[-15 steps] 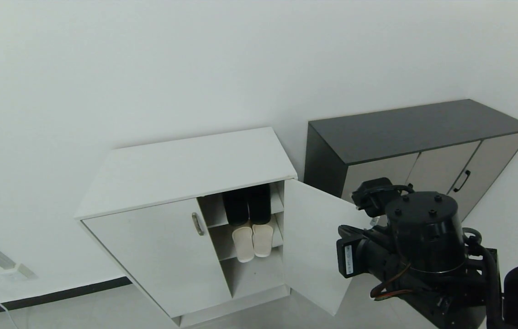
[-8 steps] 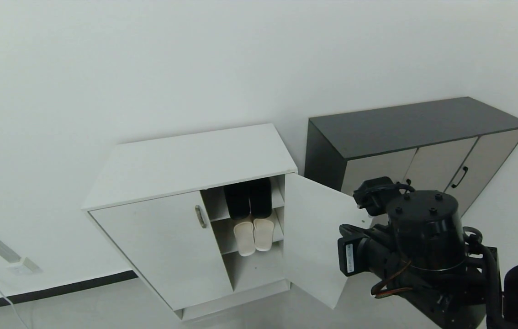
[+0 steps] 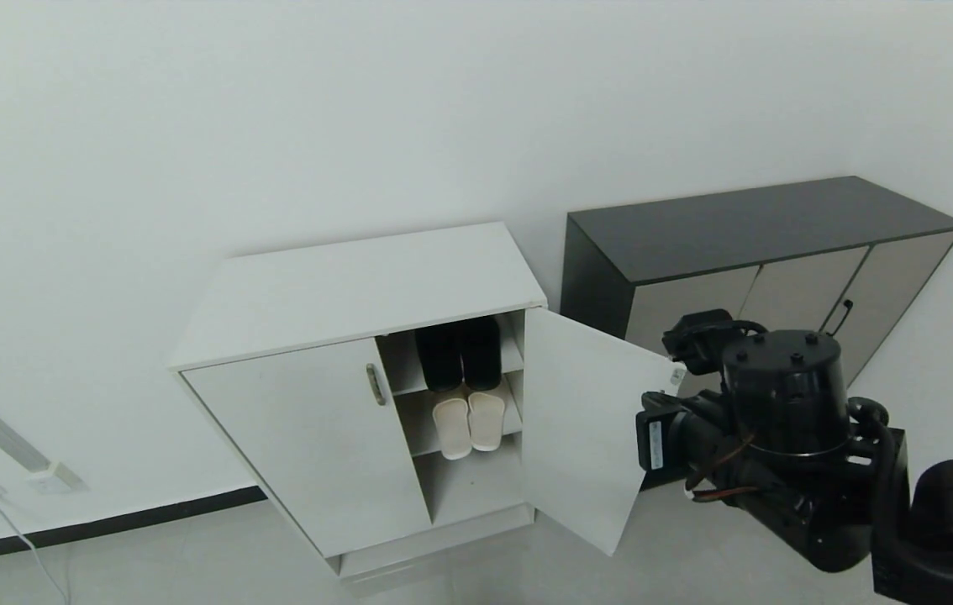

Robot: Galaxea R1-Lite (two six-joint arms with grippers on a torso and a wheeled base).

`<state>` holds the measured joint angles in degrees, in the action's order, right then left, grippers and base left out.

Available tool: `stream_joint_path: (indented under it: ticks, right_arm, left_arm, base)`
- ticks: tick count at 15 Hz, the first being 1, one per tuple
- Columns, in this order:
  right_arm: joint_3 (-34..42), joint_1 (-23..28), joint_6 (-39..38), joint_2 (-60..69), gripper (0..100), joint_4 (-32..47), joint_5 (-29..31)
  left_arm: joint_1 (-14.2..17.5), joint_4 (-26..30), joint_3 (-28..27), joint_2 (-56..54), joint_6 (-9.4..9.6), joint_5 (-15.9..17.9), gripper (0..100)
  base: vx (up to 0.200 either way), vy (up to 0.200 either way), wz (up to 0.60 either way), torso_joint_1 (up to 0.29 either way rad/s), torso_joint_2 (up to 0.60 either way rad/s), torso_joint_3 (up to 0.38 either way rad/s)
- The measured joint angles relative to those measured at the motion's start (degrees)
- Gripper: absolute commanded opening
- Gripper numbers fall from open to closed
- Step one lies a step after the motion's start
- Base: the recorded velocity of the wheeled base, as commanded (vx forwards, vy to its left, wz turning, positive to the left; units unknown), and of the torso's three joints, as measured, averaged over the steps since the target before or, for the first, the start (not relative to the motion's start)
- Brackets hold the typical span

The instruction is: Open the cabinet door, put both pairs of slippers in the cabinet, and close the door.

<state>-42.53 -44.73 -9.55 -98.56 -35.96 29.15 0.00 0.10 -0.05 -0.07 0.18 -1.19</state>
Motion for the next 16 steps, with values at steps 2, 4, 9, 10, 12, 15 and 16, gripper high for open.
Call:
stream_joint_path:
  ticks: [2, 4, 9, 10, 12, 15, 16]
  right_arm:
    - [-2.61, 3.96, 0.29, -1.71, 0, -1.40, -2.63]
    - [-5.64, 7.33, 0.27, -3.73, 0, -1.48, -4.55]
    - [-13.01, 14.49, 0.07, -9.40, 0, -1.48, -10.22]
    - [-14.21, 15.46, 0.05, -10.58, 0, -1.48, -11.03]
    - [-16.15, 16.92, 0.05, -12.54, 0, -1.43, -11.82]
    - [-19.46, 19.10, 0.07, -15.69, 0, -1.43, -12.57]
    - [-20.39, 19.71, 0.07, -16.70, 0, -1.32, -12.86]
  left_arm:
    - [0.00, 0.00, 0.00, 0.00, -0.02, 0.00, 0]
    - [0.00, 0.00, 0.02, 0.00, 0.00, 0.00, 0]
    - [0.00, 0.00, 0.02, 0.00, 0.00, 0.00, 0]
    - [0.00, 0.00, 0.00, 0.00, 0.00, -0.02, 0]
    - [0.00, 0.00, -0.02, 0.00, 0.00, 0.00, 0]
    - [0.00, 0.00, 0.00, 0.00, 0.00, 0.00, 0]
    - [0.00, 0.00, 0.00, 0.00, -0.02, 0.00, 0]
  base:
    - [0.000, 0.000, 0.00, 0.000, 0.00, 0.000]
    - [0.000, 0.000, 0.00, 0.000, 0.00, 0.000]
    - [0.000, 0.000, 0.00, 0.000, 0.00, 0.000]
    - [0.000, 0.000, 0.00, 0.000, 0.00, 0.000]
    - [0.000, 0.000, 0.00, 0.000, 0.00, 0.000]
    - [0.000, 0.000, 0.00, 0.000, 0.00, 0.000]
    - [0.000, 0.000, 0.00, 0.000, 0.00, 0.000]
